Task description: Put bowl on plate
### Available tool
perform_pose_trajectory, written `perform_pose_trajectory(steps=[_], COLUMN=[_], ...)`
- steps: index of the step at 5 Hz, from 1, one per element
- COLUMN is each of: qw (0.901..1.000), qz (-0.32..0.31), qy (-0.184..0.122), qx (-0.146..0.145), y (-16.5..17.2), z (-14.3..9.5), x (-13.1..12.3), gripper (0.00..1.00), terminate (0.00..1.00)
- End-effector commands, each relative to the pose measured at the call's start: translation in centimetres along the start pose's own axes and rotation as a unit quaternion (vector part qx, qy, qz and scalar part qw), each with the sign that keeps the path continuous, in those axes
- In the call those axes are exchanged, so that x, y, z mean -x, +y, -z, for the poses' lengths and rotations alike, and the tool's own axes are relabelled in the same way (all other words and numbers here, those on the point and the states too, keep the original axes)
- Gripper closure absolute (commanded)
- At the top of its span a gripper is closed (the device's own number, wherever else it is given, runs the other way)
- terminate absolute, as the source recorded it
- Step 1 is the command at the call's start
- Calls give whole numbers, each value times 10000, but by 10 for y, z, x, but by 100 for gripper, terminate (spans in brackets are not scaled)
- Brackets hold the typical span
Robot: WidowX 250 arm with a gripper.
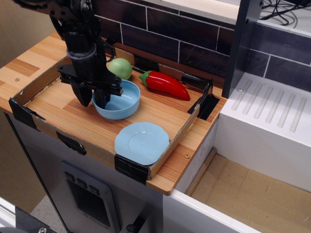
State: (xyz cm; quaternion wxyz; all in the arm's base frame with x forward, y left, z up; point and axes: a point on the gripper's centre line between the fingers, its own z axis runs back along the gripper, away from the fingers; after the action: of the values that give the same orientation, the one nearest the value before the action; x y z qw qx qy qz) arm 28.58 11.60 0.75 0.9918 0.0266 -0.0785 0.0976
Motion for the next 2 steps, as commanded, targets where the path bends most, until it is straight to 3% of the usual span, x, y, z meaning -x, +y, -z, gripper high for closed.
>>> perform_pose_trajectory(steps=[1, 2], qw=[9990, 9981], qz=[148, 105], qy=[-419, -589], qx=[-16, 117], y=[3, -1], z=[-22, -41], x=[-4, 0], gripper=[100, 100], terminate=[0, 0])
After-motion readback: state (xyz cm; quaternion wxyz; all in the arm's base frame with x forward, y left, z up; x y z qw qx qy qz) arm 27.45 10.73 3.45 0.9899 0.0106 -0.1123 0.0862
